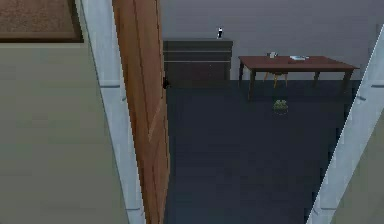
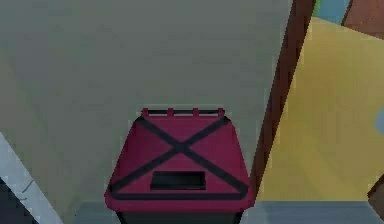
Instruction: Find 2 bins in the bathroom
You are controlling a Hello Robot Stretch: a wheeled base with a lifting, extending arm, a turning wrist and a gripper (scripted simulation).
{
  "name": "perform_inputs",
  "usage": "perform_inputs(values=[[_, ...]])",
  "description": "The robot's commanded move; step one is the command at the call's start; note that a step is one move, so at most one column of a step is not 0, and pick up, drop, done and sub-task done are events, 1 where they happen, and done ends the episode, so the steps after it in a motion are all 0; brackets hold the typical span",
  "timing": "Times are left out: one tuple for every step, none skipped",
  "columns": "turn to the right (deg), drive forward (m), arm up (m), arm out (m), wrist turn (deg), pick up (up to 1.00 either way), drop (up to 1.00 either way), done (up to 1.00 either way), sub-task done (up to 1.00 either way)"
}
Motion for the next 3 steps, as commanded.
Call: perform_inputs(values=[[0.0,0.2,0.0,0.0,0.0,0.0,0.0,0.0,0.0],[-45.0,0.0,0.0,0.0,0.0,0.0,0.0,0.0,0.0],[-15.0,0.0,0.0,0.0,0.0,0.0,0.0,0.0,0.0]])
